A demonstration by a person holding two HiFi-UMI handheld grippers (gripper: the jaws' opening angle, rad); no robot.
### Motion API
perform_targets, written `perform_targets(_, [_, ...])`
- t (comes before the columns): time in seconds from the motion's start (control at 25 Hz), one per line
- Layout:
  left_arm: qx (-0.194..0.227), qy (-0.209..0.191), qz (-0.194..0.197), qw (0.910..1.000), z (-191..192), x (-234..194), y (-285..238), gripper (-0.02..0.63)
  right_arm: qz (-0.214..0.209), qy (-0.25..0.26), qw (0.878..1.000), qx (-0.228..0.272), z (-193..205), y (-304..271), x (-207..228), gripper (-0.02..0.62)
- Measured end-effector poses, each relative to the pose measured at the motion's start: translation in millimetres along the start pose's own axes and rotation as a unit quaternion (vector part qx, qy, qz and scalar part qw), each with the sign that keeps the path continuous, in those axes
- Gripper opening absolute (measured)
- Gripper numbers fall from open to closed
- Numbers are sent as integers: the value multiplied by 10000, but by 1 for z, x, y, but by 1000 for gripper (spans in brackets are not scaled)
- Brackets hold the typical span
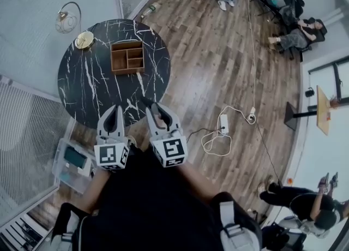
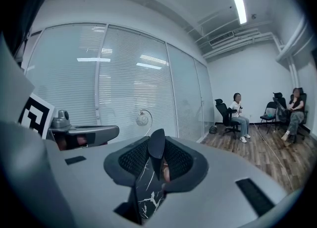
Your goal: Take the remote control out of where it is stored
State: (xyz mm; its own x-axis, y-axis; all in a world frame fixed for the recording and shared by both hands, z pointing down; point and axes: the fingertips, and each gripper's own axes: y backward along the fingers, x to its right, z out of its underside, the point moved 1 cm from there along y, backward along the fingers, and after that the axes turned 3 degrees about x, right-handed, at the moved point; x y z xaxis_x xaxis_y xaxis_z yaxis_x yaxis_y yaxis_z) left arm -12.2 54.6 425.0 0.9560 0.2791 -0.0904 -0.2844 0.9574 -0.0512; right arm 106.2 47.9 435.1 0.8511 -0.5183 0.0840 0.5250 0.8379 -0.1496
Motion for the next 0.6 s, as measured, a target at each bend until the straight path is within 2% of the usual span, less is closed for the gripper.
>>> perform_targets(0.6, [94,80,66,9999,-4,-10,-4,8,12,103,9999,-35,-4,-9,-7,98])
